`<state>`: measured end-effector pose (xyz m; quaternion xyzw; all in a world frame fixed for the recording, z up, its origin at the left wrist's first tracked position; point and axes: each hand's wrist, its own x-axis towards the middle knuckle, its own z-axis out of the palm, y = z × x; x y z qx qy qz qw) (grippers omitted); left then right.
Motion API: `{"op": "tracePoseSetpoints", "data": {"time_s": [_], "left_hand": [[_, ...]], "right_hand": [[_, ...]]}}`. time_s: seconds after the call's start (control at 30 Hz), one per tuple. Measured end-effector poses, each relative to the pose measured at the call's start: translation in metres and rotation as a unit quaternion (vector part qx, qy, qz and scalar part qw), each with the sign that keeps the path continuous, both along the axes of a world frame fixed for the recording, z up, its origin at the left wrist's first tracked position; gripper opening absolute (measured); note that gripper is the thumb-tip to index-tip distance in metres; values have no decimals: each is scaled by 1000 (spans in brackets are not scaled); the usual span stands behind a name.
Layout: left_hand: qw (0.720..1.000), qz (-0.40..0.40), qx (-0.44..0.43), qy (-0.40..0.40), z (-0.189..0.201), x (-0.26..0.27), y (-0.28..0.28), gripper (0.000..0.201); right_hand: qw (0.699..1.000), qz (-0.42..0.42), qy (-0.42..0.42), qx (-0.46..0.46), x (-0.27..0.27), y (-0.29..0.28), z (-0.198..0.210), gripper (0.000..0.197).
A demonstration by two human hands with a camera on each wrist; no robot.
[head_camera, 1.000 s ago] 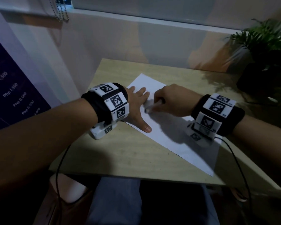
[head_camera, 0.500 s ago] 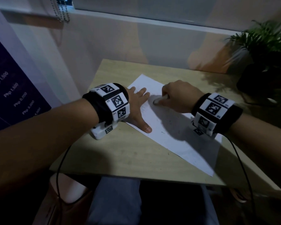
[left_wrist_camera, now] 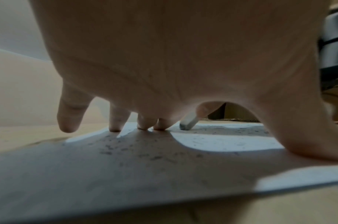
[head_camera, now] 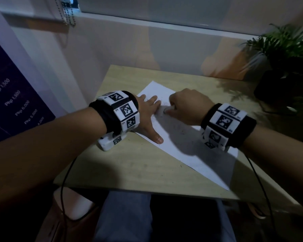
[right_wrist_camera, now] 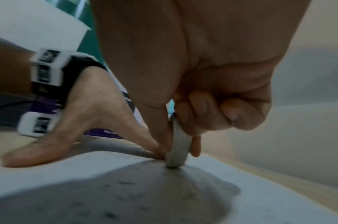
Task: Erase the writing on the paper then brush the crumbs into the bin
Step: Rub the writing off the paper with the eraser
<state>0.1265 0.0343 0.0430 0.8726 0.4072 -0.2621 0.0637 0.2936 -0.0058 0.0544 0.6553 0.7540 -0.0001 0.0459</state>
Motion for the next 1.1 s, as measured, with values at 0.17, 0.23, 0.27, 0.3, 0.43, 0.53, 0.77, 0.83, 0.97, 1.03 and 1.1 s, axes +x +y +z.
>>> {"op": "tracePoseSetpoints", "data": {"time_s": [0.17,0.23,0.27,0.3,0.43,0.53,0.77,0.83,0.97,1.03,1.1], "left_hand": [[1000,-4,-6,-2,4,1,-1,133],[1000,-6,4,-7,-1,-2,0,139],[1000,-5,3,-6,-3,-3,1,140],[1000,-3,0,-3,-4,-4,2,141],[1000,-3,-3,-11,-4,-3,4,142],[1000,-6,-1,-9,-3,-3,3,142],[1000,-2,-10,8,-4,-3,5,142],[1000,-3,-8,3,-4,-4,5,143],[1000,-6,2,1,-5,-5,5,144],[1000,-9,3,4,-6,-4,4,143],[1000,-7,-5,6,-6,-3,3,143]], "right_hand": [[995,47,65,-59,-10,-10,5,37],[997,3,50,-52,6,10,5,41],[998,-22,36,-45,13,19,5,46],[998,-40,28,-37,19,26,4,49],[1000,-13,-19,-5,14,25,1,43],[1000,14,3,-22,9,15,-2,37],[999,-50,5,-8,32,32,1,49],[1000,-28,-8,1,25,27,-3,43],[998,-11,54,-42,22,28,-1,42],[997,-31,49,-41,31,36,2,48],[998,-48,37,-29,38,41,2,53]]}}
